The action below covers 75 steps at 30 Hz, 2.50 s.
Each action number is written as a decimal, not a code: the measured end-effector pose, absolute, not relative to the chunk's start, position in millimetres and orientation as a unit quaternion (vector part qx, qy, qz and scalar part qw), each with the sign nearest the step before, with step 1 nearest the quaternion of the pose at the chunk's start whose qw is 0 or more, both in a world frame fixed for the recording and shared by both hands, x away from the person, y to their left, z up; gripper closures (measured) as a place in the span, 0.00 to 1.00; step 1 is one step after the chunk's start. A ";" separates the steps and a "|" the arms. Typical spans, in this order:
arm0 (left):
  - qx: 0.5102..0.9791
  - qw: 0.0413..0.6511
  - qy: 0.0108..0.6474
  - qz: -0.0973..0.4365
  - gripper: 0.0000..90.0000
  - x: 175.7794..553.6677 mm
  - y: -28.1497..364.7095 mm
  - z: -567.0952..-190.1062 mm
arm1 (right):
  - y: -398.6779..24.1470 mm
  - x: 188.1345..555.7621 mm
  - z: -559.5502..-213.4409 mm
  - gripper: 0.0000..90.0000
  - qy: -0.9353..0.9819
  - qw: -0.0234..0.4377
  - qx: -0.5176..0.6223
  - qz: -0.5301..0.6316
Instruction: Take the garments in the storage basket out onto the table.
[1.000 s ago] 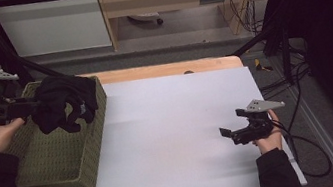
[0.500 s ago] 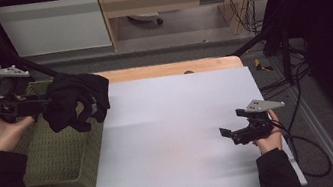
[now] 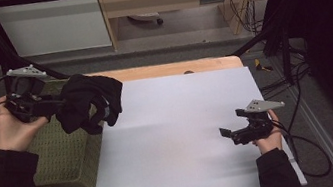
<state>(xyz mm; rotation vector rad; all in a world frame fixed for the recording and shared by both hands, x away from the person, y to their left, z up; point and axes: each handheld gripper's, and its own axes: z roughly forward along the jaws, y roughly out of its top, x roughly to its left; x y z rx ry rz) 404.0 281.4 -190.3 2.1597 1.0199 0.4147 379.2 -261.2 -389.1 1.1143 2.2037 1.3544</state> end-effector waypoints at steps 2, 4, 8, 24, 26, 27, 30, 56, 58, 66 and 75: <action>0.836 0.353 0.390 0.158 0.67 404.0 277.4 -190.6 | -261.2 379.2 -389.1 0.00 0.772 0.162 0.390 0.475; 0.837 0.354 0.387 0.155 0.67 404.0 273.3 -191.2 | -261.3 379.2 -389.0 0.00 0.772 0.162 0.390 0.475; 0.842 0.352 0.379 0.154 0.67 403.8 264.6 -193.1 | -261.6 378.9 -388.7 0.00 0.771 0.161 0.391 0.475; 0.857 0.348 0.352 0.140 0.67 405.2 233.2 -203.0 | -261.3 379.1 -389.1 0.00 0.773 0.162 0.390 0.474; 0.860 0.347 0.349 0.138 0.67 405.5 228.7 -205.9 | -261.3 379.0 -389.1 0.00 0.773 0.161 0.390 0.474; 0.862 0.345 0.347 0.137 0.67 405.7 226.1 -207.8 | -261.3 379.0 -389.0 0.00 0.773 0.161 0.390 0.474; 0.864 0.343 0.344 0.133 0.67 407.0 220.5 -213.1 | -261.4 379.0 -389.1 0.00 0.773 0.162 0.390 0.474; 0.887 0.311 0.323 0.107 0.67 413.1 175.2 -264.2 | -261.2 379.1 -389.4 0.00 0.774 0.162 0.389 0.474; 0.889 0.308 0.321 0.107 0.66 412.7 172.1 -268.0 | -261.1 379.2 -389.4 0.00 0.774 0.161 0.389 0.474; 0.894 0.303 0.316 0.098 0.66 410.1 160.6 -286.1 | -261.0 379.2 -389.6 0.00 0.774 0.161 0.389 0.474; 0.900 0.288 0.315 0.089 0.66 408.1 148.5 -309.0 | -260.9 379.2 -389.7 0.00 0.773 0.162 0.389 0.474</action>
